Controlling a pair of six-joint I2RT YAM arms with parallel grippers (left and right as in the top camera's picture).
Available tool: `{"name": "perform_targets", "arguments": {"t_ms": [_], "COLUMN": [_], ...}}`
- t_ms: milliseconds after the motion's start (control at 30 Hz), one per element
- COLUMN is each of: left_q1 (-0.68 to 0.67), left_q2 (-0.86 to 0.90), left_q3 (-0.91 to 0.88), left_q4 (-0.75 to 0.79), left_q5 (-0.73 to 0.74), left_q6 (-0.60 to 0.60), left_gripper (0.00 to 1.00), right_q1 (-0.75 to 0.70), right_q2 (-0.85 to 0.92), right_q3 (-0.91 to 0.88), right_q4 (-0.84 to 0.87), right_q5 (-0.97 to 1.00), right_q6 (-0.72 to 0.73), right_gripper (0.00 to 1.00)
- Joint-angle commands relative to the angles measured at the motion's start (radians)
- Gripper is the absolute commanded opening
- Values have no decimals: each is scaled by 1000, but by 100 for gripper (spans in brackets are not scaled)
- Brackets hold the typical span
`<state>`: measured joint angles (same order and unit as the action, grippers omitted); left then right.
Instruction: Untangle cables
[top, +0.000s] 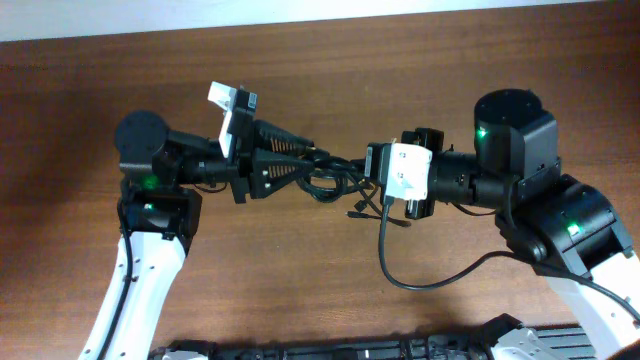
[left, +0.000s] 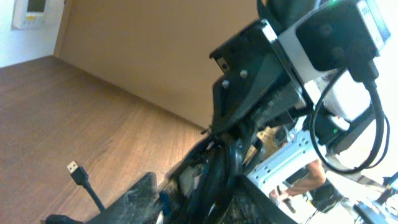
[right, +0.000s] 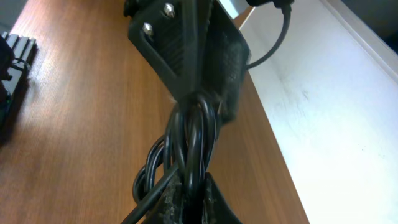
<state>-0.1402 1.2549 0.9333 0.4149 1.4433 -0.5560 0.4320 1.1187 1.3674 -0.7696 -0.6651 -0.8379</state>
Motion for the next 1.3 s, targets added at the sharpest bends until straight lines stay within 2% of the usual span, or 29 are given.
{"name": "perform_targets", "arguments": {"t_ms": [0,33,67,100,133,167,200,267,367,467,600,733,800,867,1000,1133,1267], "left_q1": [-2,-2,-2,-2,-2,-2,-2,-4,-4,-4,-7,-35,-34,-34,-34,-34,-34], "left_q2": [-8,-8,-8,-8,-8,-8,-8,-8,-8,-8,-8,-8,-8,-8,-8,-8,-8], "left_q3": [11,11,11,11,11,11,11,11,11,11,11,11,11,11,11,11,11], "left_q4": [3,3,3,3,3,3,3,2,2,2,2,2,2,0,-58,-68,-74], "left_q5": [8,8,7,4,2,0,1,5,5,11,19,8,-76,-270,-522,-644,-763], "left_q6": [4,8,11,11,11,11,11,11,11,11,34,82,110,116,116,97,-15], "left_gripper": [27,17,13,4,2,7,15,21,23,16,0,0,0,0,0,0,0], "right_q1": [0,0,0,0,0,0,0,0,0,0,0,0,0,0,0,0,0], "right_q2": [-3,-3,-3,-3,-3,-3,-3,-3,-3,-3,-3,-3,-3,-3,-3,-3,-3], "right_q3": [8,8,8,8,8,8,8,8,8,8,8,8,8,8,8,8,8], "right_q4": [11,11,11,11,11,11,11,12,27,44,68,69,61,32,-24,-85,-136], "right_q5": [-4,-4,-5,-12,-23,-23,-23,-27,-58,-68,-113,-113,-113,-113,-113,-113,-113], "right_q6": [5,5,5,5,5,5,5,5,5,5,5,7,8,8,8,8,8], "right_gripper": [4,4,4,4,4,4,4,4,4,4,4,4,4,4,4,4,4]}}
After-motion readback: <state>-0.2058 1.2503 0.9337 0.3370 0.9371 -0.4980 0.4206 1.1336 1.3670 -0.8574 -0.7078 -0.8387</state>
